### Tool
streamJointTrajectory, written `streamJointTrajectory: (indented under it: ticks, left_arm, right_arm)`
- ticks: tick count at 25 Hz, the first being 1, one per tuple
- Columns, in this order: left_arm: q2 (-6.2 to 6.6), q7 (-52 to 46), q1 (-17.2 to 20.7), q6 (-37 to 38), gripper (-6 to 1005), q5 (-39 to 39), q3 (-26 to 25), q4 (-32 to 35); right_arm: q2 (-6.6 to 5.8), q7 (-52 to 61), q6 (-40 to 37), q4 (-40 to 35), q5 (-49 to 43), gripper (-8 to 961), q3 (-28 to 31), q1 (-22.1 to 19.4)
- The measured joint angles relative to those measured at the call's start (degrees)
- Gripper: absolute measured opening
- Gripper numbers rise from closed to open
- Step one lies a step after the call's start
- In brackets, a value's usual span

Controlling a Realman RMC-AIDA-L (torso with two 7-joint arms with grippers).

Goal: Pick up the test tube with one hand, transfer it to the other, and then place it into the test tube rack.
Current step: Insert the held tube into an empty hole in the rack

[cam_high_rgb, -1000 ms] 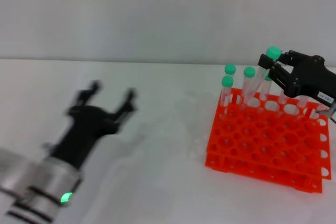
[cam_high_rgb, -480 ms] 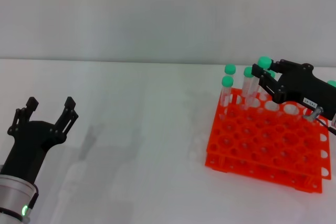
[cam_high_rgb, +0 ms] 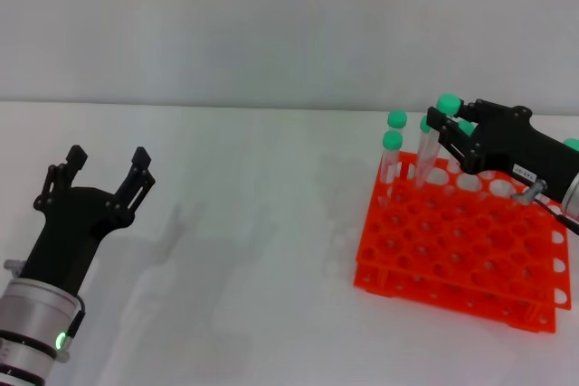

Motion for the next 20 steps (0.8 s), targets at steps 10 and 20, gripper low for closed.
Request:
streamJointTrajectory:
  ticks: [10, 20]
  left_arm:
    - [0.0, -2.0, -0.5, 0.2, 895, 0.3, 0.8, 0.1]
    - [0.0, -2.1, -0.5, 0.0, 895, 0.0, 0.7, -0.2]
  right_arm:
    - [0.26, -0.7, 3.2, 0.7, 0.1, 248, -1.4, 1.3]
    - [0.36, -0.7, 6.1, 0.7, 0.2, 248, -4.1, 2.4]
